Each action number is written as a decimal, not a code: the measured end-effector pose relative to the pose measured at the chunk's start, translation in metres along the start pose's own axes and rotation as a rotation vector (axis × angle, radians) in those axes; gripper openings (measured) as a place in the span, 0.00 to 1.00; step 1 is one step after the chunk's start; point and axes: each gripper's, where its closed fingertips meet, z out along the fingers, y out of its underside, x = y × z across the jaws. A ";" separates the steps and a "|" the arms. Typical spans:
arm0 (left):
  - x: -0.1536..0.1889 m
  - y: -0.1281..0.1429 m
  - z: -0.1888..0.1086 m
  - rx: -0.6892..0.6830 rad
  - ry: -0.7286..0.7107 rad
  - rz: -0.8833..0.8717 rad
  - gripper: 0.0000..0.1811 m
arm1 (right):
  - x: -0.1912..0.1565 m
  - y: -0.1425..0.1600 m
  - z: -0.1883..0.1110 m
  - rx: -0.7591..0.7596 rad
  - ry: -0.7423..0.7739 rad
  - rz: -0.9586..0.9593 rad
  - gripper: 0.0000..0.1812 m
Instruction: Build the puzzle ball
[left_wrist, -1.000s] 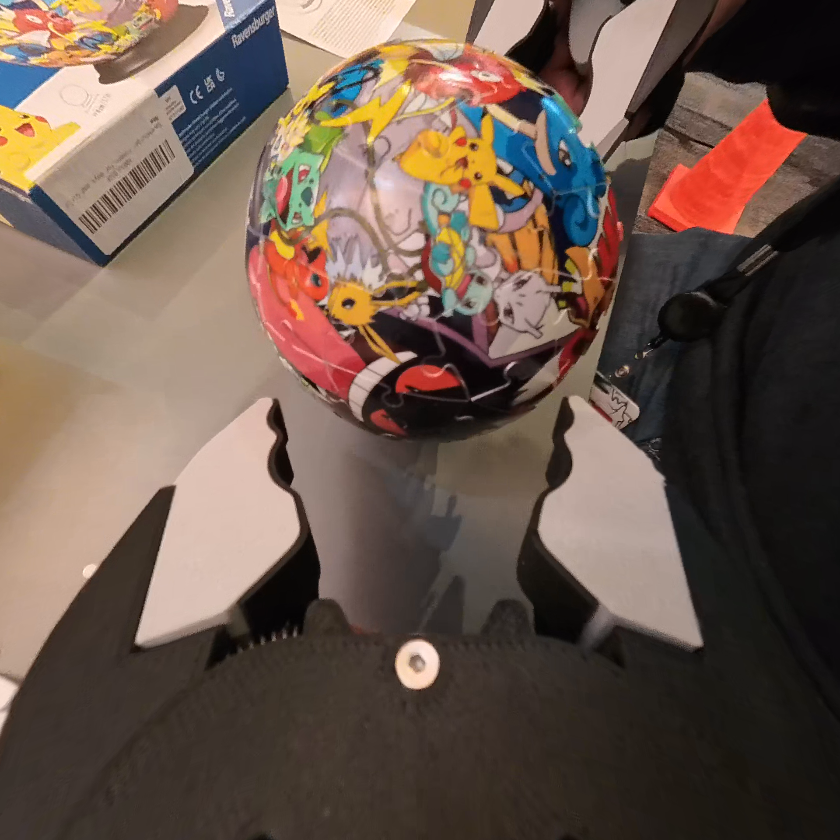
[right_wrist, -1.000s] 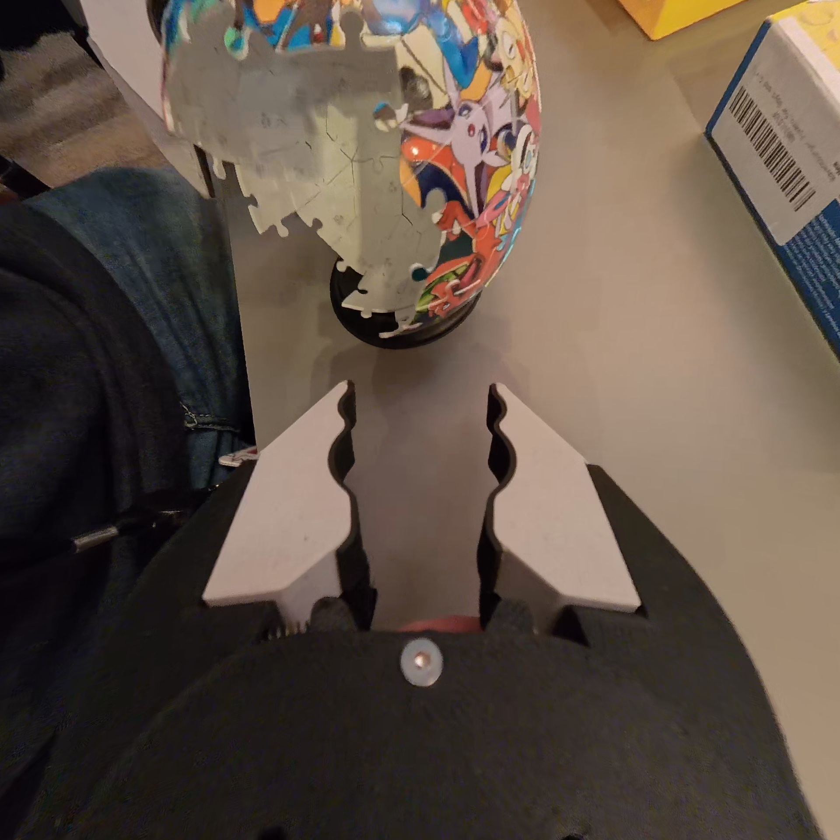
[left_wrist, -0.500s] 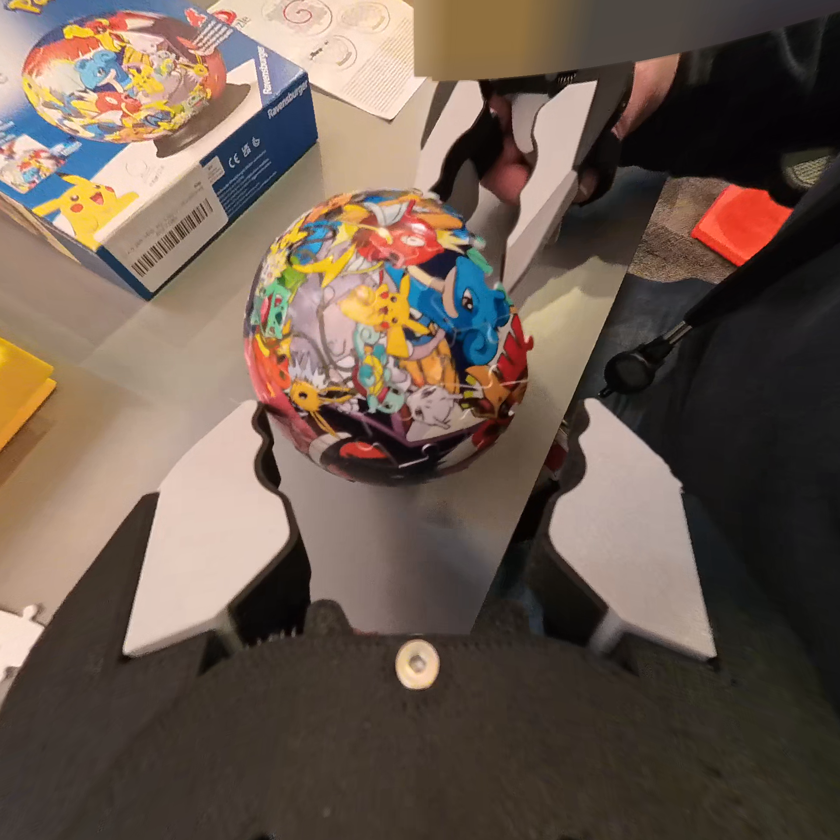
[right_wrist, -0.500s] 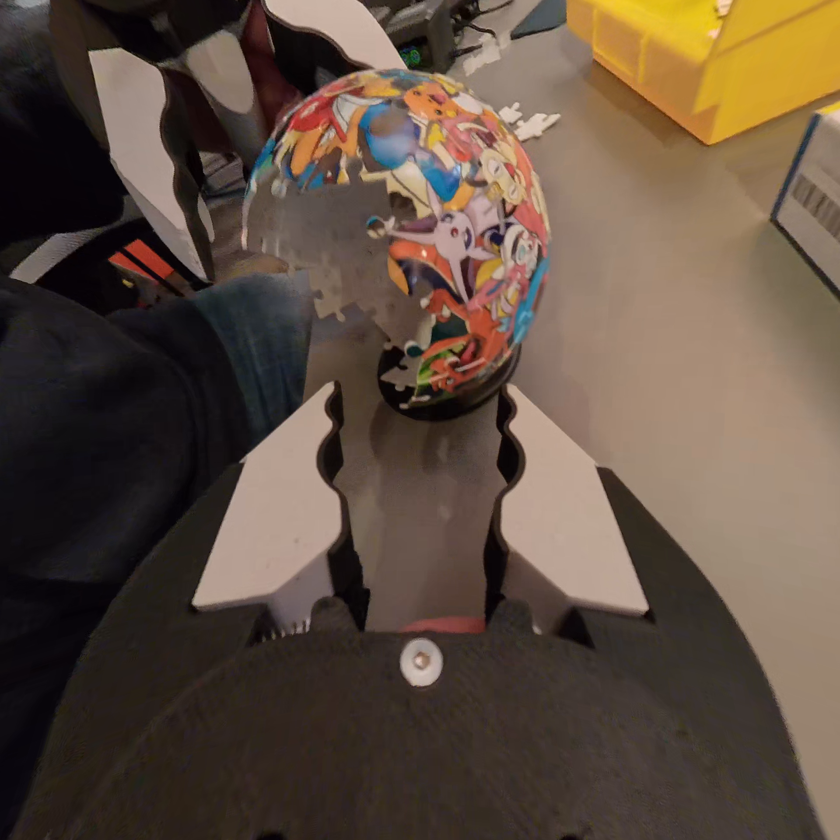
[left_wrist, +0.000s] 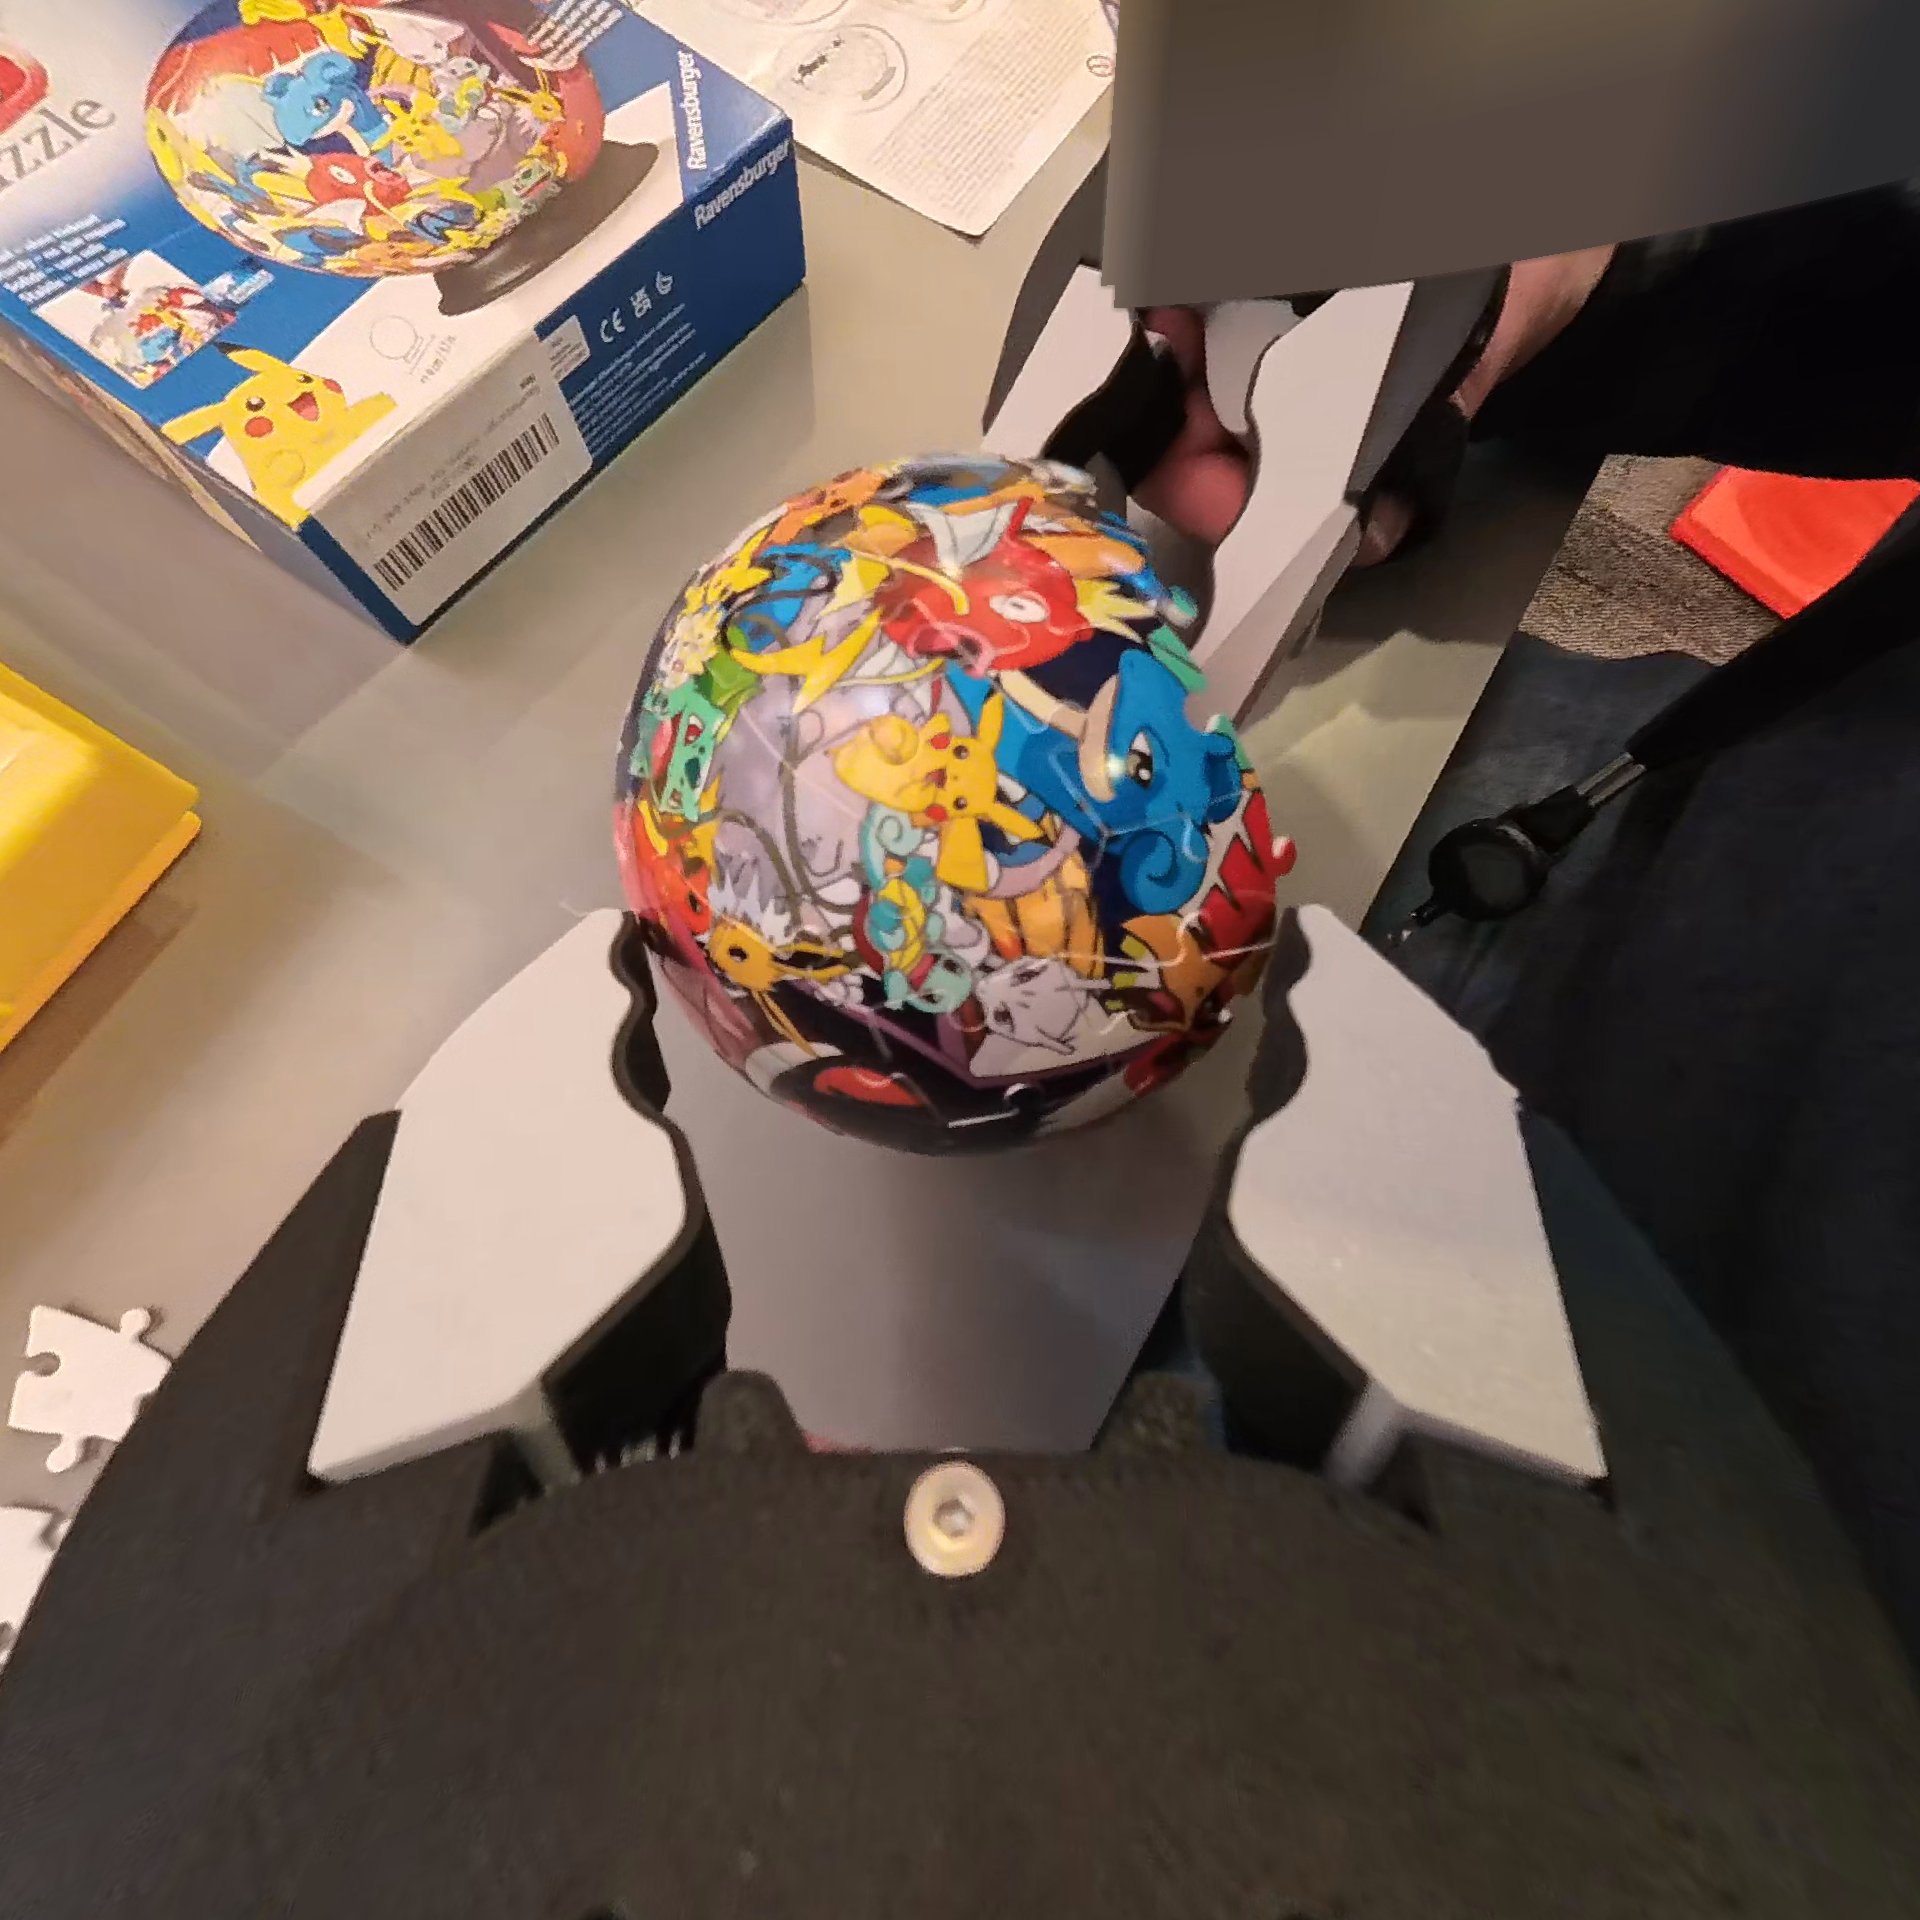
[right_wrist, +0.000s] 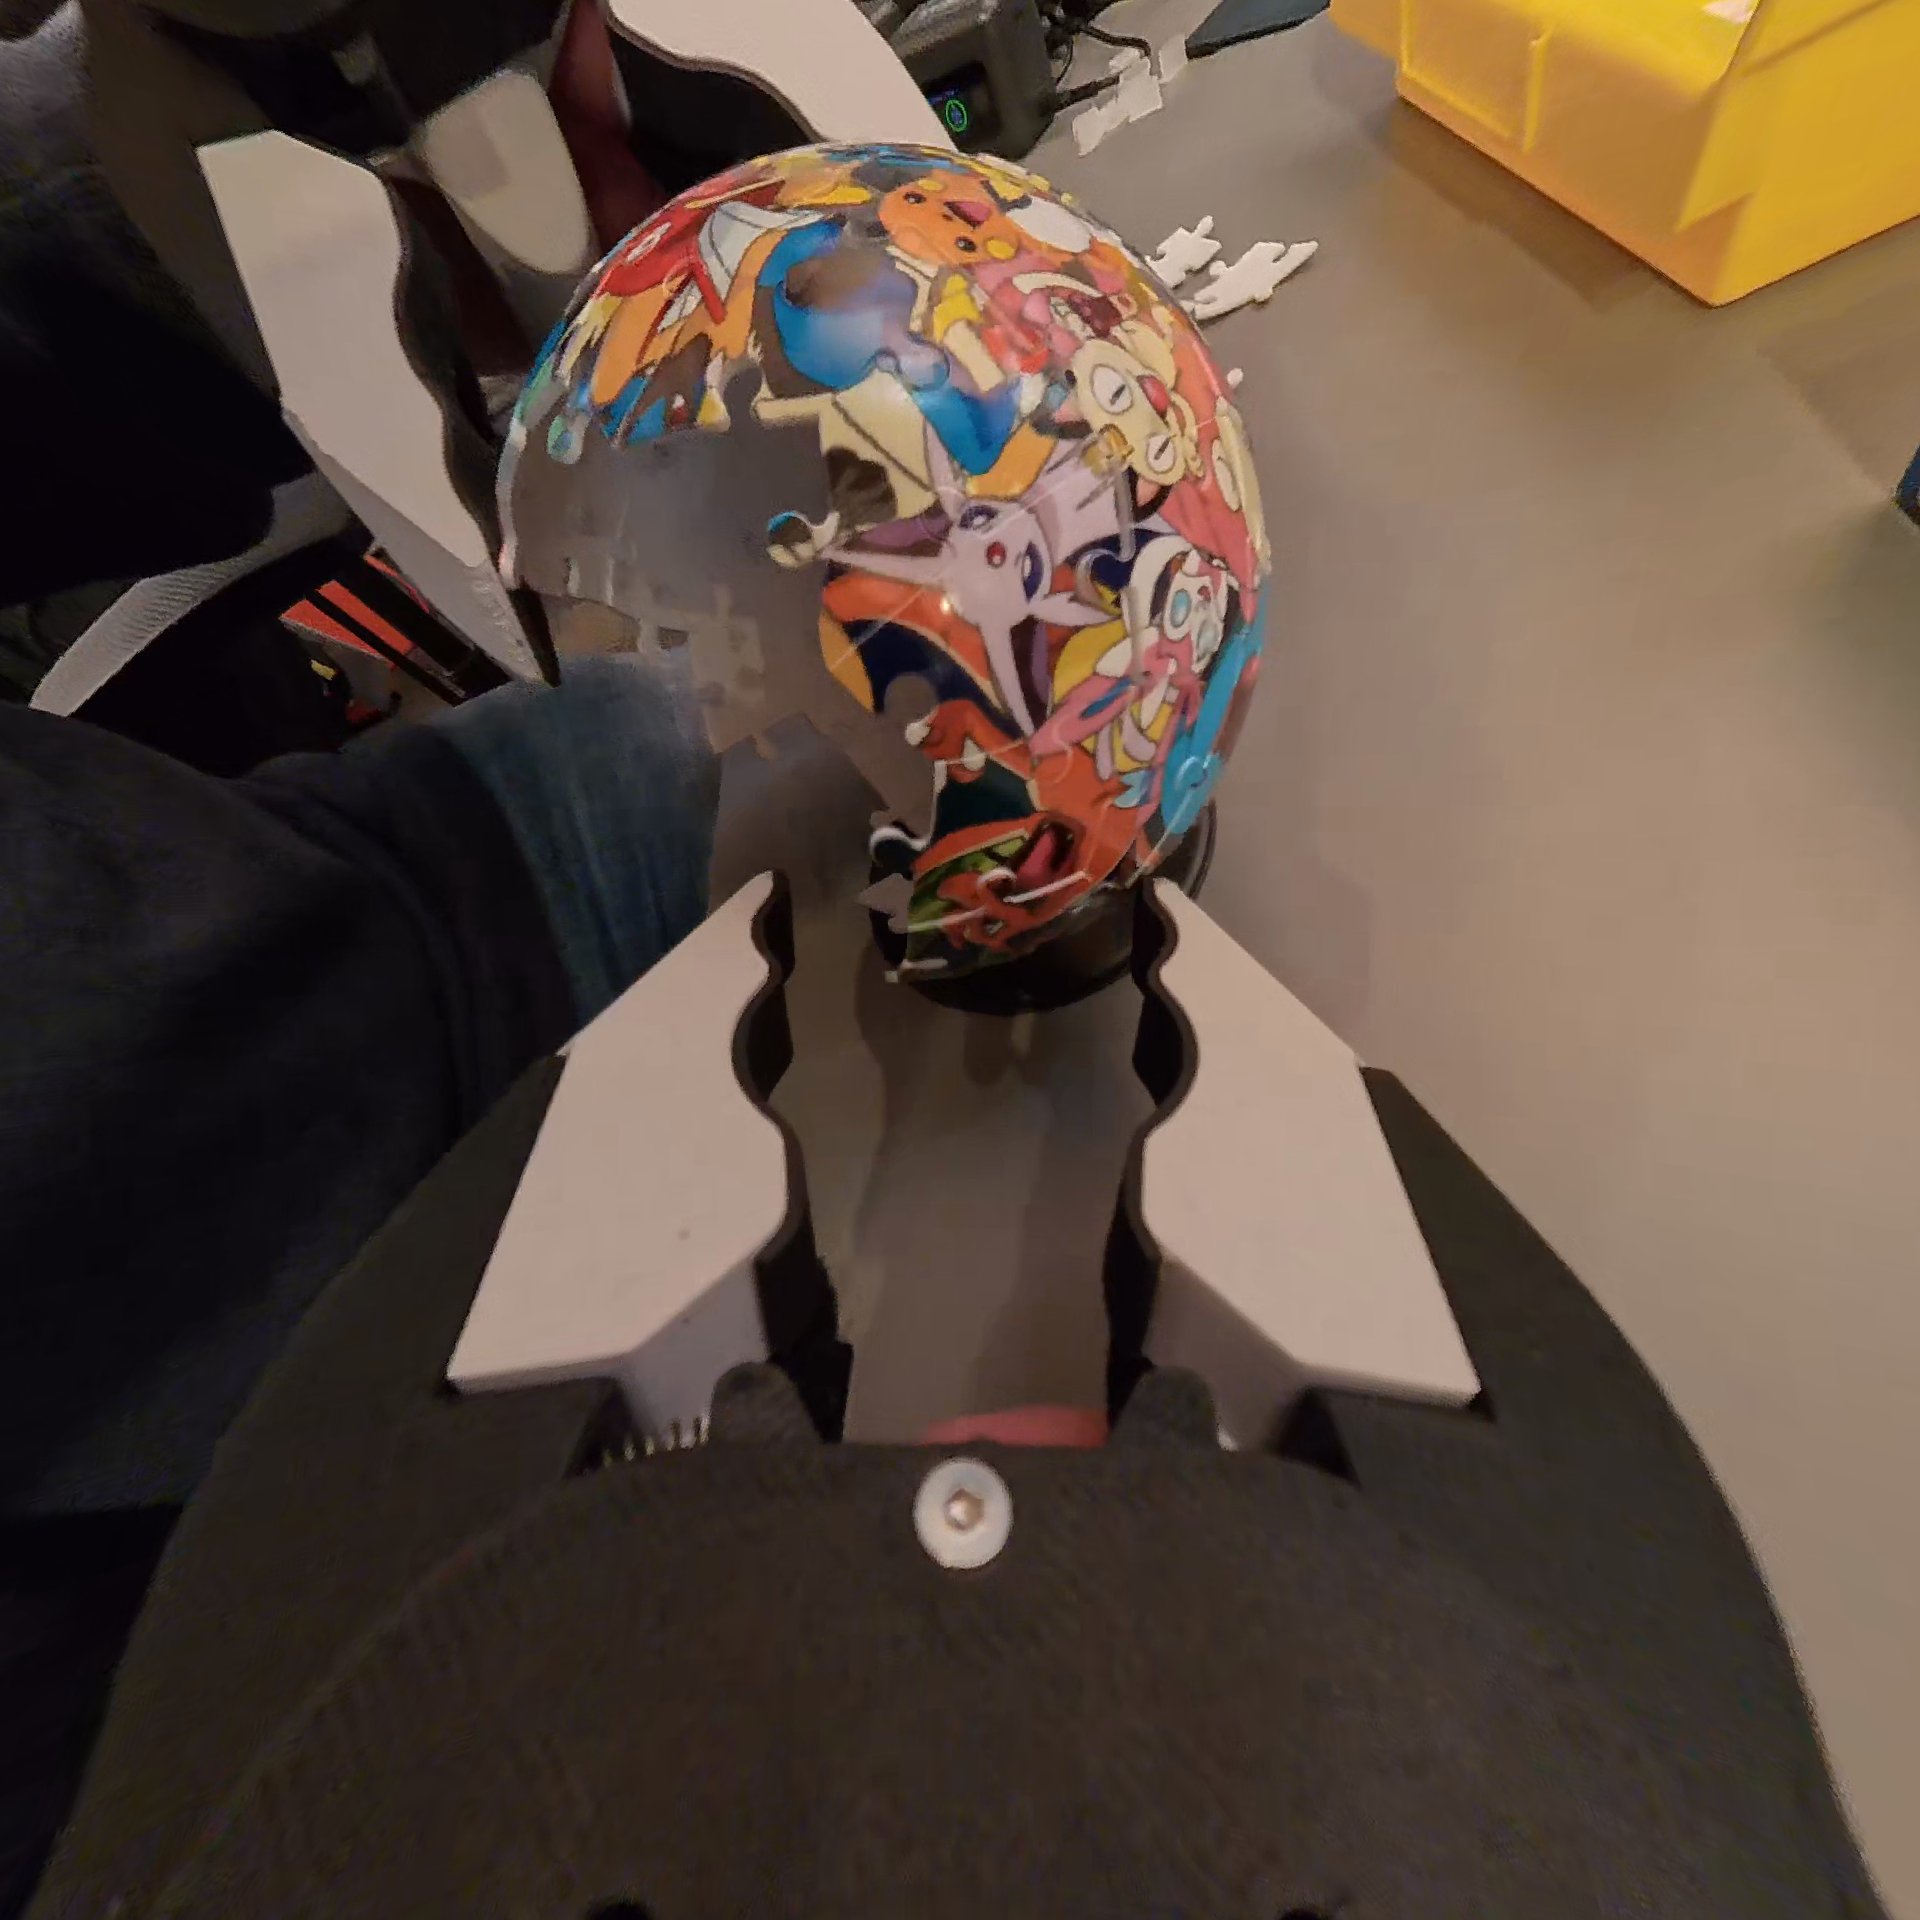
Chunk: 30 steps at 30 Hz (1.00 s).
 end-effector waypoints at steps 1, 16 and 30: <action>0.000 0.000 0.000 0.003 0.005 0.000 0.61 | -0.001 0.000 0.000 0.004 -0.003 0.001 0.35; -0.003 0.016 0.011 0.032 0.101 -0.060 0.63 | -0.010 -0.002 -0.010 0.032 -0.024 0.009 0.35; -0.002 0.013 0.007 0.071 0.190 -0.113 0.64 | -0.014 -0.002 -0.015 0.042 -0.038 0.023 0.35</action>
